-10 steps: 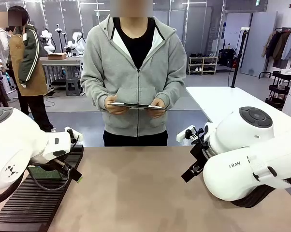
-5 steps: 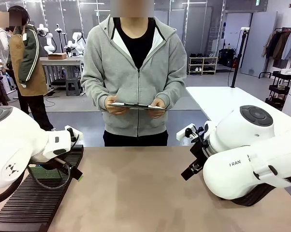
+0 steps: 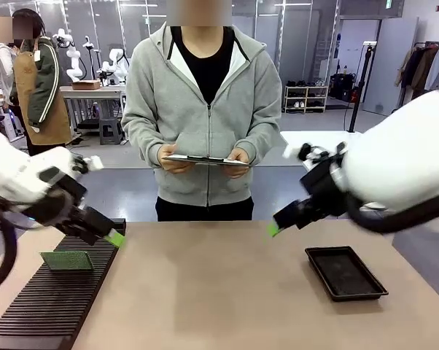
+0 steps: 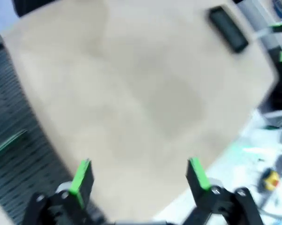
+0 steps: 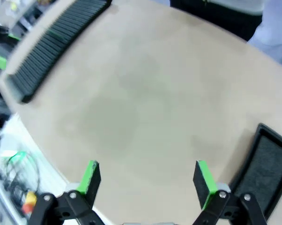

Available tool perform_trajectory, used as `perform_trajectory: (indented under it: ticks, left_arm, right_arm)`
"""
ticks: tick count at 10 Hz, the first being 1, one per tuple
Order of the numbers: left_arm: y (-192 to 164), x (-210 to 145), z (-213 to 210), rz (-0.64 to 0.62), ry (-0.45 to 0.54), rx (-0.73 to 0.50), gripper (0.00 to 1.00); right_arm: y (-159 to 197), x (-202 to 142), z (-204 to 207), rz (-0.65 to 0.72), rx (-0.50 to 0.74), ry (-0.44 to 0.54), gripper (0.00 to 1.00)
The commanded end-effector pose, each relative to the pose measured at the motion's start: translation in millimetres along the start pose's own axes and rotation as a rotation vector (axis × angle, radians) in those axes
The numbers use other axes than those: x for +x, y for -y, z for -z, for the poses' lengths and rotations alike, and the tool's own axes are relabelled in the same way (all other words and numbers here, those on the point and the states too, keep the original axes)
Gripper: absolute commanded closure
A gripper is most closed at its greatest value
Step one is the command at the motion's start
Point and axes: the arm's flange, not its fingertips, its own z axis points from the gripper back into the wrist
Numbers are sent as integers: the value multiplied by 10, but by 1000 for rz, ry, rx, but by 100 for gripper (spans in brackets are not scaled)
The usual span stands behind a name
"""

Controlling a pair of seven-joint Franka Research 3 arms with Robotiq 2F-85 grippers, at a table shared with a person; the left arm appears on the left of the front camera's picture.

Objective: Inspect the PCB.
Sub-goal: Pick up the Blank PCB and present it to the human.

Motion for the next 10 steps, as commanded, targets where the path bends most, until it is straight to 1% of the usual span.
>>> perform_trajectory:
  ticks: [1, 2, 3, 4, 5, 6, 8, 9, 10]
  left_arm:
    - [-306, -148, -424, -106, -32, -256, 0]
    - [-439, -262, -599, -126, -68, -391, 0]
    - [-609, -371, -778, -161, 5, -540, 0]
    - [-793, -557, -957, -169, 79, -659, 0]
    - [-995, -747, -1072, -192, 155, -689, 0]
    - [-1192, -955, -1200, -214, 220, -699, 0]
    - [-1493, -1390, -1534, -246, 296, -703, 0]
    - [-1658, -1603, -1686, -241, 333, -726, 0]
    - [-1823, -1751, -1770, -273, 364, -731, 0]
  right_arm:
    - [369, -144, -413, 159, 237, 18, 0]
    - [500, -262, -576, 240, 367, 2, 0]
    - [663, -401, -714, 317, 471, 24, 0]
    - [821, -624, -848, 371, 545, 37, 0]
    - [984, -845, -965, 411, 597, 72, 0]
    - [1169, -1081, -1102, 448, 608, 129, 0]
    - [1517, -1574, -1381, 547, 614, 254, 0]
    - [1743, -1839, -1542, 617, 644, 327, 0]
    - [1885, -2042, -1655, 650, 670, 388, 0]
